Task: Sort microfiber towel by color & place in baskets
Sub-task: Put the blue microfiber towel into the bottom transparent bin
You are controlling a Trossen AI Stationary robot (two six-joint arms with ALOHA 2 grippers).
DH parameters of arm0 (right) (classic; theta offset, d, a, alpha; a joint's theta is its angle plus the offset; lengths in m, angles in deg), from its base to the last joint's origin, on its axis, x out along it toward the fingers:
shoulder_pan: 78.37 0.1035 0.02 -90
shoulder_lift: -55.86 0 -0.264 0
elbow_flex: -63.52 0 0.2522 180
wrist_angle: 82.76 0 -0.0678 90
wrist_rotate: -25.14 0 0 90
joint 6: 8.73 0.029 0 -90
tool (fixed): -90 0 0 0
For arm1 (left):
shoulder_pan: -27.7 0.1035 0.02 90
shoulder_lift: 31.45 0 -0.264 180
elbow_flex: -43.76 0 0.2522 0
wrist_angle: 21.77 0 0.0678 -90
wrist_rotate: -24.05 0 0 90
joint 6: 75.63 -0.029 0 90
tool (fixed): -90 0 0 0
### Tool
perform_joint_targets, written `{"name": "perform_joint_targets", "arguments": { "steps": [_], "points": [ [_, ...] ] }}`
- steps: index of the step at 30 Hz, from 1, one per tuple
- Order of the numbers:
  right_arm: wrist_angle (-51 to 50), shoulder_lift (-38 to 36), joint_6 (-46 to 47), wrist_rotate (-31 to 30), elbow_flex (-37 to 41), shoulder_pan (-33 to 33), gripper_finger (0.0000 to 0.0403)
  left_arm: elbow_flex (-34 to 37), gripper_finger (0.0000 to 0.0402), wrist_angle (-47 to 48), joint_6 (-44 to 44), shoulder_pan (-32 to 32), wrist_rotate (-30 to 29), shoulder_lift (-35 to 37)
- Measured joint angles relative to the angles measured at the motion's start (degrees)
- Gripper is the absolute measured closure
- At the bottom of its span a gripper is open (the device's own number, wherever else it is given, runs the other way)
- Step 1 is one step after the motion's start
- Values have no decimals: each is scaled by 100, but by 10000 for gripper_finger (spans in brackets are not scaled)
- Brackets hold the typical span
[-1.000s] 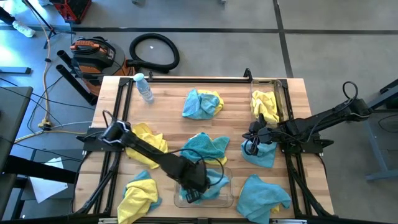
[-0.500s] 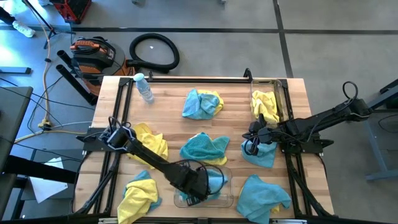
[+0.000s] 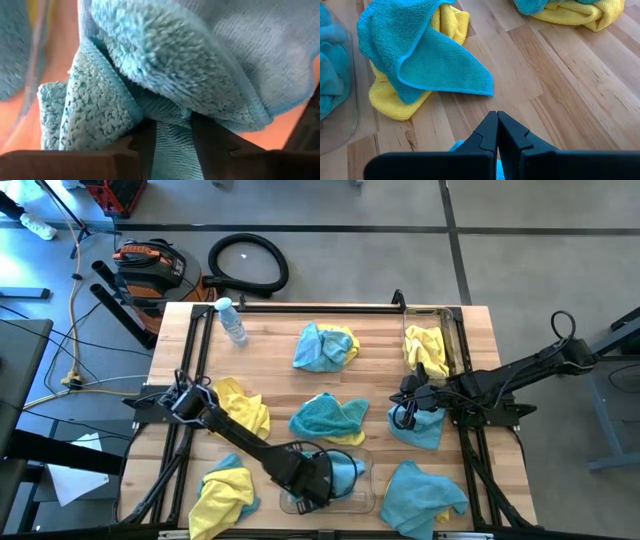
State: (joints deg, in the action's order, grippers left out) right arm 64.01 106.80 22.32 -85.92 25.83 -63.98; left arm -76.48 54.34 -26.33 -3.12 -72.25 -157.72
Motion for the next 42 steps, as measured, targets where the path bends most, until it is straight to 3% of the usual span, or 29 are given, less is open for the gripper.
{"name": "perform_joint_targets", "arguments": {
  "steps": [3,7,18,24,33,42],
  "points": [
    [0,0,0,0,0,1,402,0,281,78,57,130,351,59],
    [-5,2,0,0,0,0,402,2,280,106,-43,214,366,252],
    [-47,2,-1,-1,0,0,402,-2,280,222,-144,155,-391,1051],
    [-44,2,0,-2,0,2,402,0,280,262,-291,71,-550,1073],
    [-42,2,2,-138,0,0,402,0,298,398,-800,-204,-1363,1117],
    [14,2,0,-209,2,0,402,911,314,324,-783,-1,-1413,1563]
  ]
}}
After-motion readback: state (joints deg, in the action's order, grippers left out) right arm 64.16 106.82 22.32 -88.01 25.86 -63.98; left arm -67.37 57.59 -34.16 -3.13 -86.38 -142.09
